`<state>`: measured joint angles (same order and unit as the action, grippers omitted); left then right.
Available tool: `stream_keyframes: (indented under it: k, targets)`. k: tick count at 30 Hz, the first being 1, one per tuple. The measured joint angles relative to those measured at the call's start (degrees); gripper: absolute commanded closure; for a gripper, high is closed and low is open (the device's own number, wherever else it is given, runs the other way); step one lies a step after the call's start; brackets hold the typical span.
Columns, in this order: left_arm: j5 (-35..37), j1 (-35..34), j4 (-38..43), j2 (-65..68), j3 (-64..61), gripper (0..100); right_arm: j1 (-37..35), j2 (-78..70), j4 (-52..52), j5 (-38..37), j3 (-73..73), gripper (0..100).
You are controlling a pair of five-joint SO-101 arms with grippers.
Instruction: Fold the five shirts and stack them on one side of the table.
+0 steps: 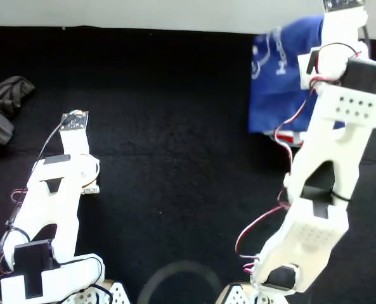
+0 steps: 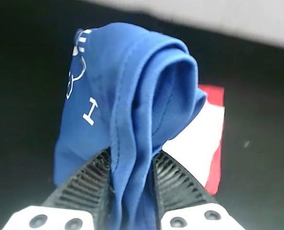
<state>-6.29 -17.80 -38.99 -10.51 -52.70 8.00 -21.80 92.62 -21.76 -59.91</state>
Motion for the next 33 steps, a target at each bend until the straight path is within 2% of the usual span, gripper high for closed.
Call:
stream_keyframes:
  k: [12, 17, 25, 33]
  targets:
    - [0.0, 0.0, 0.0, 0.0, 0.0, 99, 2.1, -14.0, -6.9, -1.0, -1.0, 99.3]
    - [0.0, 0.0, 0.0, 0.0, 0.0, 99, 6.2, -18.0, -11.7, -5.1, -1.0, 99.3]
    - [0.0, 0.0, 0.0, 0.0, 0.0, 99, 13.9, -23.2, -21.5, -5.9, -1.0, 99.3]
    - [0.0, 0.0, 0.0, 0.0, 0.0, 99, 15.0, -27.8, -24.2, -6.2, -1.1, 99.3]
